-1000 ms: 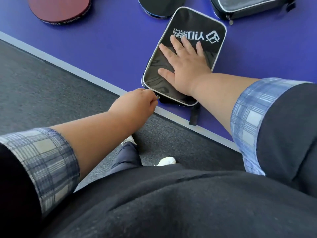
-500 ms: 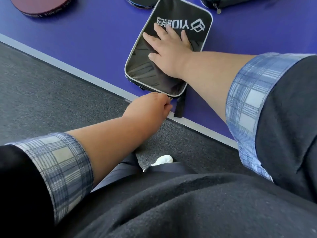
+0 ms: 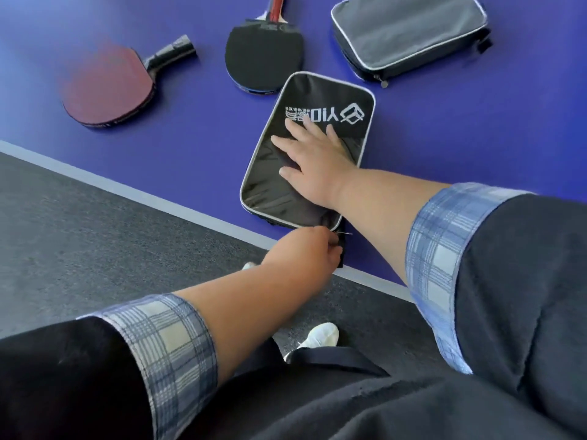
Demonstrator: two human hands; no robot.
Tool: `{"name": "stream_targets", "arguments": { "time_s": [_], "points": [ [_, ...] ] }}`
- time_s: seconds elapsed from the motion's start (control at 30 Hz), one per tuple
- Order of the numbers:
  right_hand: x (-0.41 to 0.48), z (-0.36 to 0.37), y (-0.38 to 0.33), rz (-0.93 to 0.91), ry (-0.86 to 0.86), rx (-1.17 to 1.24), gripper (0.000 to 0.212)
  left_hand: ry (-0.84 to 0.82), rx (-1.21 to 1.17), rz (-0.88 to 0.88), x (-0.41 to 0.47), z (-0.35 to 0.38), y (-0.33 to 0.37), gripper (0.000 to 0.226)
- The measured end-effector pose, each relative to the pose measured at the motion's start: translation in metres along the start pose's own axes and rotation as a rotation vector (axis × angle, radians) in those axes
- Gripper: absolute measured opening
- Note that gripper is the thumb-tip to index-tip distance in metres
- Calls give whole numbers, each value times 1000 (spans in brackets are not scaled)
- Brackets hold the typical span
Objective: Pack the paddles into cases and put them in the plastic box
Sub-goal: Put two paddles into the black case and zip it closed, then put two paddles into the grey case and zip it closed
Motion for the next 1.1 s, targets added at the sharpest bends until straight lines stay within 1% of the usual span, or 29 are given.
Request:
{"name": "stream_targets", "arguments": {
  "time_s": [0.07,0.1,0.13,0.2,0.23,0.27,0.3,0.33,0.37,0.43,0.5,0.53,0.6,0.63,0.7,0.77,0.8,0.9,1.0,1.1],
  "points": [
    [-18,-15,6,67,120,127,59,-46,-32,38,-1,-14,-4,27],
    [-30,-22,13,152,205,191,58,-1,-54,52,-1,-27,-8,24],
    [-44,-27,22,276,294,270,57,91,-93,56,0,-46,-15,21],
    [-75,-30,40,620,417,448,58,323,-187,28,11,-87,-33,20],
    [-89,-24,46,800,402,539,60,395,-212,-4,19,-104,-43,25],
    [-101,-16,48,951,343,633,60,419,-204,-50,28,-114,-53,34],
    [-111,-8,46,1052,268,712,55,376,-159,-130,38,-121,-63,46],
    [-117,-1,43,1120,204,769,44,291,-124,-228,48,-122,-72,55],
    [-117,3,40,1177,158,820,32,192,-121,-327,57,-122,-79,58],
    [-114,18,28,1235,66,983,36,1,-215,-488,54,-106,-93,49],
    [-106,15,23,1314,112,1180,44,-89,-233,-428,76,-113,-86,37],
    [-103,18,16,1326,84,1212,48,-120,-261,-464,74,-110,-94,34],
    [-103,19,17,1364,95,1221,55,-223,-330,-464,81,-107,-94,35],
    [-105,17,19,1381,122,1236,53,-266,-374,-476,80,-105,-92,35],
    [-108,7,22,1380,173,1265,43,-320,-429,-490,78,-100,-86,35],
    [-117,-8,29,1382,202,1189,38,-328,-430,-479,79,-95,-78,32],
    [-123,-15,36,1381,221,1142,41,-330,-427,-466,80,-92,-72,30],
    [-150,-43,58,1371,269,1065,61,-340,-397,-381,84,-79,-40,32],
    [-188,-70,90,1351,314,945,83,-372,-412,-281,87,-62,14,36],
    [-231,-90,127,1344,308,811,91,-420,-388,-203,85,-38,75,35]
  ]
}}
Point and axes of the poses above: each hand's wrist, its own x-axis towards the middle knuckle, its own z-axis out of the palm, y = z × x, the point moved 6 cm from there along x, towards the middle knuckle, and after that the axes turned 9 degrees about y, right-handed, at the moved point
